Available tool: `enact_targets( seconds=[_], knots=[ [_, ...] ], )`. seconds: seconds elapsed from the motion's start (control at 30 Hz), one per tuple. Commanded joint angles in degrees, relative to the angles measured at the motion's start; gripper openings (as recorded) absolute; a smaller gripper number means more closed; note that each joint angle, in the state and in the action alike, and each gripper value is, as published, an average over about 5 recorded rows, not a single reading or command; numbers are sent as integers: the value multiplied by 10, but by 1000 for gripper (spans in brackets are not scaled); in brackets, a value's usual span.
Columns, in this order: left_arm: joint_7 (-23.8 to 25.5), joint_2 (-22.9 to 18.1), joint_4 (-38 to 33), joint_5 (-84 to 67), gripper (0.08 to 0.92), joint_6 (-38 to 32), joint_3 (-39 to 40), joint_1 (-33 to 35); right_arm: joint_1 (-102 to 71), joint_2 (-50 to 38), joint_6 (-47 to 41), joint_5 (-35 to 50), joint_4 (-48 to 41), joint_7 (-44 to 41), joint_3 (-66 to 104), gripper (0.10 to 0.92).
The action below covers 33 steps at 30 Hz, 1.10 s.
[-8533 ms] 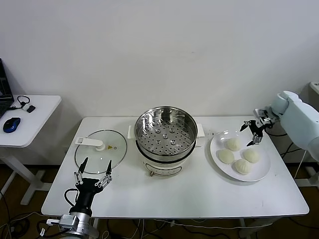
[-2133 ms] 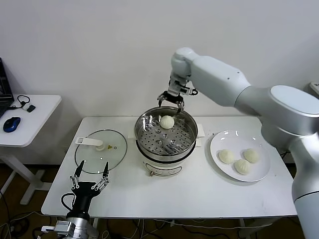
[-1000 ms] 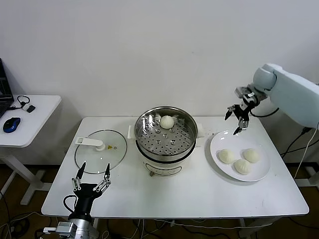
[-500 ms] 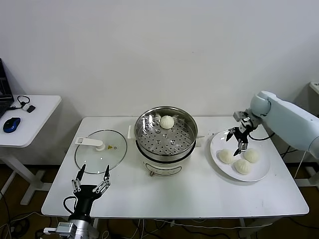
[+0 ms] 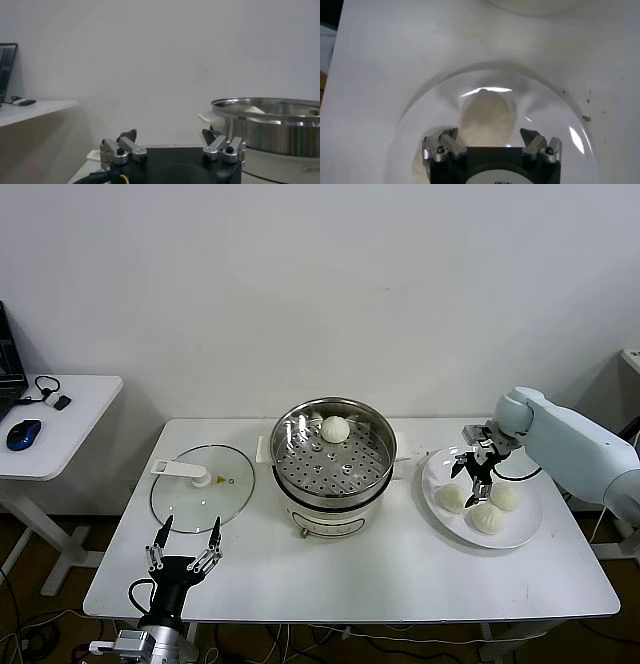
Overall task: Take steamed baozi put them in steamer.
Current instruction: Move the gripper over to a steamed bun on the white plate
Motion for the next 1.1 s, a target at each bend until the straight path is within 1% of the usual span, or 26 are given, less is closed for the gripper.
enact_targets(
  seconds=[0.03, 0.73, 0.8, 0.97, 1.1],
  knots=[
    [0, 0, 0, -1, 823, -1, -1, 1, -14, 7, 2, -16, -6, 10, 11, 823],
    [0, 0, 1, -5, 823, 1, 1, -1, -26, 11, 3, -35, -6, 8, 23, 821],
    [0, 0, 1, -5, 823, 1, 1, -1, -26, 11, 3, -35, -6, 8, 24, 807],
    [-1, -1, 1, -4, 823, 1, 1, 0, -28, 10, 3, -36, -5, 8, 27, 724],
    [-1, -1, 2, -4, 823, 0, 1, 1, -29, 9, 3, -36, -5, 7, 28, 705]
  ],
)
